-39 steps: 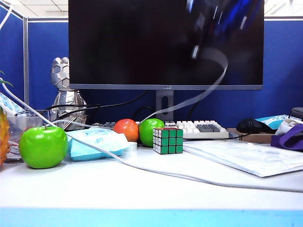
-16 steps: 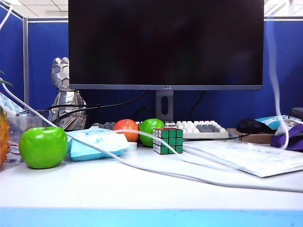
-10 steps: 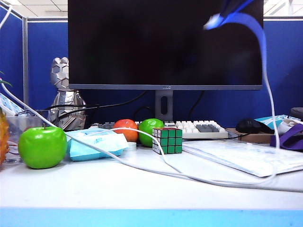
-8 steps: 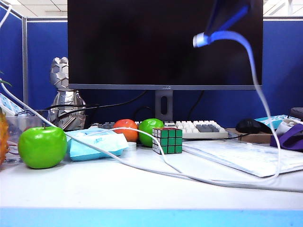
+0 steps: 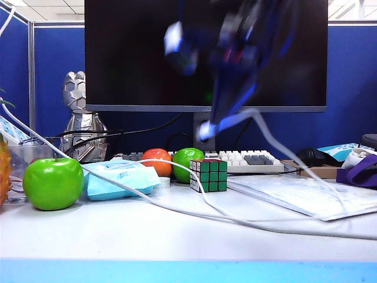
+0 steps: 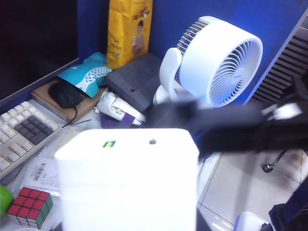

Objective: Pick up the Type-C charging cable and the charging base, insert one end of the Type-C charger into the corresponding slot on the base, and finally place the plugged-in charger back on the table.

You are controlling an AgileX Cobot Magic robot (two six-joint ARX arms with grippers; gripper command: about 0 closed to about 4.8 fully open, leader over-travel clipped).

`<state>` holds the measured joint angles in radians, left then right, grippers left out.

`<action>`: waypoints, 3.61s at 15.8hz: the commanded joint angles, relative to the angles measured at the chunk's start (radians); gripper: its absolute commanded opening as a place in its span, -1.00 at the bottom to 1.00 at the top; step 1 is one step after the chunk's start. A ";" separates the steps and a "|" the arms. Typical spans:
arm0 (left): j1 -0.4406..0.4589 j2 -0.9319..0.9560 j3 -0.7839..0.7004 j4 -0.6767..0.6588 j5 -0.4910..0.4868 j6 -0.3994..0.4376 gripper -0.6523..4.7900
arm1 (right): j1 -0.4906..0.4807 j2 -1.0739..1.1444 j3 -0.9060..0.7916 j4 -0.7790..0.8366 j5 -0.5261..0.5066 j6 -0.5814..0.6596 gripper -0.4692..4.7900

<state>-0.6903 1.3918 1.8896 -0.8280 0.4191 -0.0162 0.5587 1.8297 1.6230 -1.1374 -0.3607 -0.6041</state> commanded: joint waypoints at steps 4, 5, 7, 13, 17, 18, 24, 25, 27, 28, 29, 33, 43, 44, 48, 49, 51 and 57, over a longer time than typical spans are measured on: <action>-0.002 -0.004 0.003 0.021 0.008 0.001 -0.78 | 0.013 0.104 0.003 0.023 0.022 0.033 0.01; -0.002 -0.004 0.003 0.021 0.008 0.001 -0.78 | 0.013 0.103 0.003 0.026 0.021 0.046 0.12; -0.002 -0.003 0.003 0.021 0.008 0.001 -0.78 | 0.013 0.099 0.004 0.035 0.021 0.171 0.22; -0.002 -0.003 0.003 0.021 0.012 0.001 -0.78 | 0.013 0.098 0.003 0.113 0.306 0.457 0.17; -0.002 -0.003 0.003 0.021 0.012 0.001 -0.78 | 0.011 0.130 0.003 0.117 0.328 0.313 0.17; -0.002 -0.003 0.003 0.021 0.012 0.001 -0.78 | 0.011 0.141 0.003 0.110 0.344 0.309 0.16; -0.002 -0.003 0.003 0.021 0.012 0.001 -0.78 | 0.011 0.195 0.003 0.096 0.363 0.251 -0.02; -0.002 -0.003 0.003 0.021 0.012 0.001 -0.78 | 0.011 0.198 0.002 0.089 0.363 0.251 -0.02; -0.002 -0.003 0.003 0.021 0.012 0.001 -0.78 | 0.011 0.211 0.000 0.087 0.370 0.237 -0.02; -0.002 -0.003 0.003 0.021 0.012 0.001 -0.78 | 0.011 0.218 -0.001 0.088 0.371 0.232 -0.02; -0.002 -0.003 0.003 0.021 0.012 0.001 -0.78 | 0.011 0.225 -0.002 0.091 0.386 0.231 -0.02; -0.002 -0.003 0.003 0.021 0.012 0.001 -0.78 | 0.010 0.243 -0.003 0.092 0.433 0.207 -0.02; -0.002 -0.003 0.003 0.021 0.012 0.001 -0.78 | 0.008 0.272 -0.003 0.117 0.438 0.207 -0.02; -0.002 -0.003 0.003 0.021 0.012 0.001 -0.78 | 0.008 0.272 -0.003 0.117 0.443 0.207 -0.03; -0.001 -0.003 0.003 0.021 0.011 0.002 -0.78 | 0.008 0.272 -0.003 0.113 0.478 0.207 -0.03; -0.001 -0.003 0.003 0.021 0.011 0.002 -0.78 | 0.008 0.272 -0.003 0.113 0.475 0.207 -0.04; -0.002 -0.003 0.003 0.021 0.012 0.002 -0.78 | 0.008 0.272 -0.003 0.110 0.470 0.206 -0.74; -0.002 -0.004 0.003 0.018 0.016 0.001 -0.78 | 0.003 0.257 0.032 0.024 0.370 0.220 -0.82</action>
<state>-0.6903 1.3918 1.8893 -0.8284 0.4255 -0.0162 0.5636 2.0998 1.6356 -1.0805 0.0254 -0.3878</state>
